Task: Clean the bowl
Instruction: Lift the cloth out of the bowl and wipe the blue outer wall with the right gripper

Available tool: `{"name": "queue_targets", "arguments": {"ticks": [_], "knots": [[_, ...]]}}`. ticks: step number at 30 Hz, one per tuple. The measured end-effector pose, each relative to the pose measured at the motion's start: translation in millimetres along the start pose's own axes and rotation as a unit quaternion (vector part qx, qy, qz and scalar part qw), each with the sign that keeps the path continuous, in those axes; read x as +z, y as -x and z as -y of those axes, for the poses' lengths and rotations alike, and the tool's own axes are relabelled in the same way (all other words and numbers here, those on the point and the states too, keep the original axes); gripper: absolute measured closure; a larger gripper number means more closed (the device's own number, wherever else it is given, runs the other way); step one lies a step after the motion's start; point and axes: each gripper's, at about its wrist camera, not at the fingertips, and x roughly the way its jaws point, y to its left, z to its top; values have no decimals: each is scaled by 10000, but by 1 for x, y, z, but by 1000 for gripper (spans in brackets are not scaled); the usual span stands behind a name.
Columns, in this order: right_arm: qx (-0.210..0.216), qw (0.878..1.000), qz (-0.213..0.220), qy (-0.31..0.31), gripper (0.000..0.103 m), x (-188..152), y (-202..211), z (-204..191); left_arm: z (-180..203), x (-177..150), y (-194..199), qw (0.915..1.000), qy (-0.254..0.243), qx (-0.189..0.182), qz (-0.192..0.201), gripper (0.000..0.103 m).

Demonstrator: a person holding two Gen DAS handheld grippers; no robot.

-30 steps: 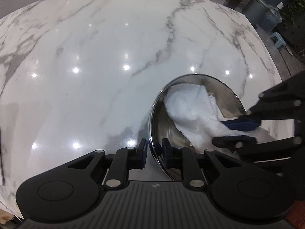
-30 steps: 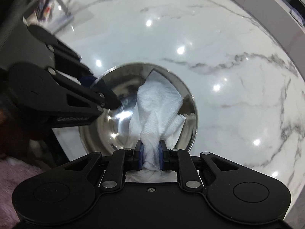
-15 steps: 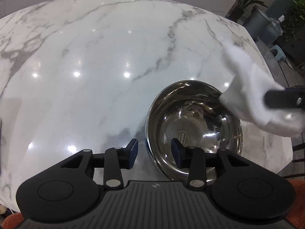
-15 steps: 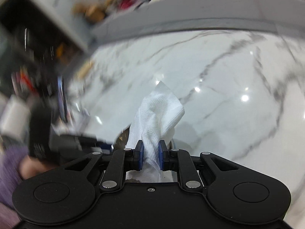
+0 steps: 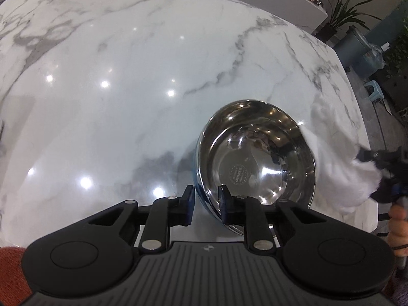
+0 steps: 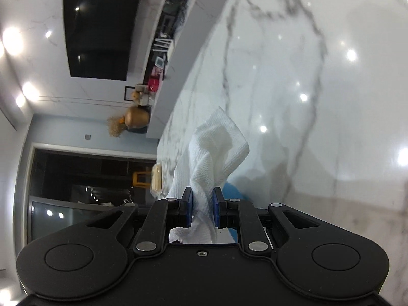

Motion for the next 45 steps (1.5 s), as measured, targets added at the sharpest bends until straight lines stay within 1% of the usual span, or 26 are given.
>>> {"name": "queue_targets", "arguments": {"ticks": [6, 10, 15, 19, 24, 27, 30, 32, 34, 36, 38, 40, 42, 45], "knots": [[92, 9996, -171, -190, 88, -1, -20, 16, 5, 1, -4, 9999, -25, 111, -15, 85], [115, 9996, -188, -187, 88, 9, -28, 15, 9, 6, -8, 9995, -58, 299, 7, 85], [150, 9995, -209, -202, 88, 27, -36, 14, 9, 19, -13, 9987, -112, 487, 108, 85], [185, 9995, -174, -188, 89, 24, -35, 17, 10, 27, -16, 9972, -200, 697, 168, 85], [-147, 9995, -208, -167, 89, 17, -38, 25, 12, 28, -18, 9964, -240, 801, 120, 87], [-259, 9993, -254, -80, 89, 12, -42, 26, 12, 27, -20, 9956, -266, 893, 105, 87], [-560, 9977, -370, 73, 89, 7, -49, 27, 12, 28, -21, 9955, -244, 909, 95, 87], [-649, 9970, -403, 111, 89, 5, -55, 27, 12, 29, -20, 9955, -219, 919, 88, 87], [-653, 9970, -401, 78, 89, 5, -56, 28, 10, 29, -19, 9960, -110, 882, 98, 87], [-659, 9970, -396, 73, 89, 4, -56, 27, 5, 27, -18, 9969, 140, 757, 131, 86], [-664, 9971, -377, 60, 89, 5, -61, 24, 1, 26, -16, 9970, 434, 623, 154, 77], [-680, 9971, -326, 2, 89, 6, -72, 17, -2, 23, -16, 9965, 691, 457, 114, 74], [-687, 9971, -326, -5, 89, 7, -74, 15, -2, 21, -17, 9958, 814, 415, 66, 74], [-698, 9972, -258, -34, 89, 1, -71, 12, 1, 18, -18, 9958, 806, 425, 22, 74]]}}
